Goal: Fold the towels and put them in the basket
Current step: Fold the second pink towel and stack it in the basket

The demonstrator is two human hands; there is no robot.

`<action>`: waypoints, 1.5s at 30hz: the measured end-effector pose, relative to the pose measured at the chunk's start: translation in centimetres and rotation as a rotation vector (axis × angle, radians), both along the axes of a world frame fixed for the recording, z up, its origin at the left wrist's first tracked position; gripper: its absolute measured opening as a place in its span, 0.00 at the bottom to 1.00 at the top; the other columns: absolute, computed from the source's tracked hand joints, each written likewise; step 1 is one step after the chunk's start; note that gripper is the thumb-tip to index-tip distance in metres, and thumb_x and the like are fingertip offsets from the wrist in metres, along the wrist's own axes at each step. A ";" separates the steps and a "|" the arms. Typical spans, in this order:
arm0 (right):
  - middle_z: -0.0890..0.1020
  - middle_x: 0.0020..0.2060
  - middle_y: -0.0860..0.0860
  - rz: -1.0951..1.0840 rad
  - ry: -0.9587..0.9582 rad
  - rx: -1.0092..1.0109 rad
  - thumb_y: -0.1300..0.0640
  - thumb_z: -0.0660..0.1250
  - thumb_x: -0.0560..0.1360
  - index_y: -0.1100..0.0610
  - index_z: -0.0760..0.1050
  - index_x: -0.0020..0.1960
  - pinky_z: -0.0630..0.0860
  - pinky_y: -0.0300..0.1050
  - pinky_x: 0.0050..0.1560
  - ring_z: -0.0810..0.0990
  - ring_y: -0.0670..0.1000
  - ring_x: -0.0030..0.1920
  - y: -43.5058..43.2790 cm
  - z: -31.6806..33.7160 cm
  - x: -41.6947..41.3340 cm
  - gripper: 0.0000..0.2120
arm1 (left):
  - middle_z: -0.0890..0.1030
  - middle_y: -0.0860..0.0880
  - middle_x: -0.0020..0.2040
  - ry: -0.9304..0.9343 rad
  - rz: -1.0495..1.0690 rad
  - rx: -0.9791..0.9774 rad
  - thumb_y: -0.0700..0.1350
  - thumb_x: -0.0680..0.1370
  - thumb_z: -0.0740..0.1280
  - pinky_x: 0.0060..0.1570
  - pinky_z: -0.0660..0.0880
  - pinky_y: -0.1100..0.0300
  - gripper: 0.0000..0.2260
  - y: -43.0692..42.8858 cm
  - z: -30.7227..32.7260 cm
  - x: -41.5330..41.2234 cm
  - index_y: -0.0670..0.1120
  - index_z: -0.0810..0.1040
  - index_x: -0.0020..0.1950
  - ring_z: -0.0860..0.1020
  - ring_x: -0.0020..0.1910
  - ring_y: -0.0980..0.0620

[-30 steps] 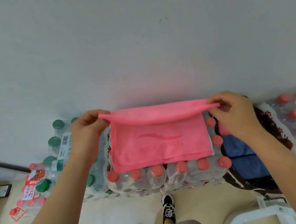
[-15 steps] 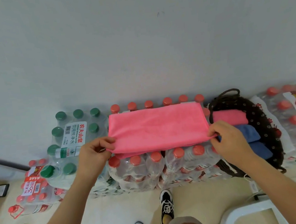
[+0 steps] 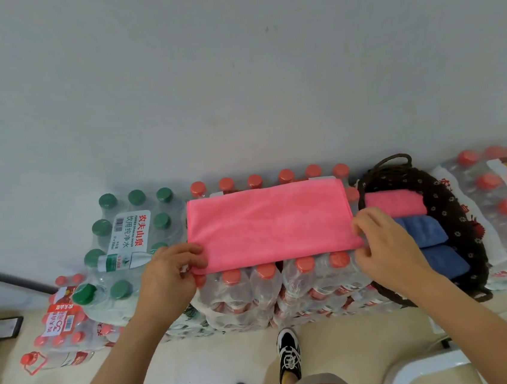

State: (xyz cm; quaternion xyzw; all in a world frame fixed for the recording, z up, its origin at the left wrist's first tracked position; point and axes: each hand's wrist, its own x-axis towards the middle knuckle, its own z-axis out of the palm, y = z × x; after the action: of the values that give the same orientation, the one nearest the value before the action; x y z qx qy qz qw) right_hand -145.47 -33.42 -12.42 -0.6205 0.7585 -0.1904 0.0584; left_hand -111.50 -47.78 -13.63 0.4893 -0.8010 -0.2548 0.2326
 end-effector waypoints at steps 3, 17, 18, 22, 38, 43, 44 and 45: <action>0.71 0.48 0.51 -0.050 -0.059 -0.048 0.66 0.65 0.67 0.56 0.67 0.48 0.71 0.48 0.36 0.72 0.52 0.41 -1.3 1.7 1.6 0.13 | 0.84 0.49 0.50 -0.102 -0.008 -0.200 0.33 0.65 0.66 0.48 0.77 0.53 0.13 0.0 1.3 -1.2 0.45 0.85 0.42 0.79 0.48 0.42; 0.46 0.78 0.49 -0.026 0.148 0.278 0.33 0.35 0.75 0.53 0.43 0.79 0.41 0.53 0.76 0.41 0.48 0.78 -7.3 -3.3 3.7 0.38 | 0.47 0.48 0.80 -0.486 0.070 -0.029 0.67 0.77 0.42 0.74 0.52 0.44 0.35 -1.7 -2.7 -7.7 0.51 0.45 0.79 0.45 0.78 0.49; 0.44 0.78 0.49 -0.056 0.147 0.298 0.33 0.34 0.74 0.53 0.41 0.79 0.41 0.54 0.76 0.40 0.48 0.77 -7.2 -3.3 3.2 0.39 | 0.47 0.48 0.80 -0.480 0.089 -0.023 0.67 0.77 0.42 0.74 0.52 0.45 0.35 -1.7 -2.6 -7.7 0.50 0.45 0.79 0.45 0.78 0.49; 0.42 0.78 0.50 -0.111 0.116 0.342 0.34 0.32 0.75 0.54 0.37 0.78 0.42 0.57 0.76 0.38 0.49 0.77 -7.1 -3.0 2.4 0.38 | 0.51 0.41 0.79 -0.358 0.193 0.066 0.63 0.78 0.45 0.73 0.58 0.45 0.33 -2.6 -2.4 -7.6 0.47 0.50 0.79 0.54 0.77 0.42; 0.75 0.59 0.54 0.122 -0.130 0.547 0.49 0.72 0.70 0.51 0.69 0.68 0.70 0.48 0.62 0.72 0.56 0.60 -12.5 1.9 -6.3 0.29 | 0.79 0.43 0.50 0.227 0.519 0.533 0.36 0.69 0.75 0.43 0.74 0.55 0.29 -7.0 1.1 -6.2 0.46 0.72 0.68 0.78 0.44 0.47; 0.83 0.47 0.50 0.129 -0.303 0.589 0.53 0.73 0.72 0.54 0.79 0.55 0.74 0.43 0.46 0.80 0.51 0.46 -13.6 2.9 -6.8 0.13 | 0.82 0.45 0.46 0.294 0.536 0.541 0.42 0.72 0.74 0.33 0.70 0.61 0.14 -8.0 1.3 -6.2 0.45 0.80 0.56 0.76 0.37 0.54; 0.83 0.45 0.51 0.120 -0.335 0.595 0.55 0.73 0.72 0.54 0.80 0.52 0.76 0.43 0.44 0.82 0.52 0.45 -13.8 2.8 -6.9 0.10 | 0.82 0.45 0.45 0.293 0.512 0.568 0.42 0.72 0.74 0.32 0.69 0.62 0.13 -8.1 1.3 -6.1 0.44 0.80 0.55 0.76 0.36 0.54; 0.84 0.43 0.51 0.107 -0.375 0.598 0.57 0.73 0.71 0.54 0.80 0.50 0.77 0.44 0.41 0.83 0.53 0.43 -14.0 2.9 -7.0 0.08 | 0.82 0.46 0.42 0.295 0.486 0.612 0.41 0.72 0.73 0.31 0.69 0.63 0.12 -8.2 1.5 -6.1 0.43 0.81 0.55 0.75 0.34 0.54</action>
State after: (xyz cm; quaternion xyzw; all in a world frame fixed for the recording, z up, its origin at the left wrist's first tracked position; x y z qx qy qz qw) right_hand -152.51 -47.38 -9.57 -0.5690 0.7232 -0.0673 0.3856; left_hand -117.55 -55.99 -12.11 0.6689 -0.5078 -0.4860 0.2420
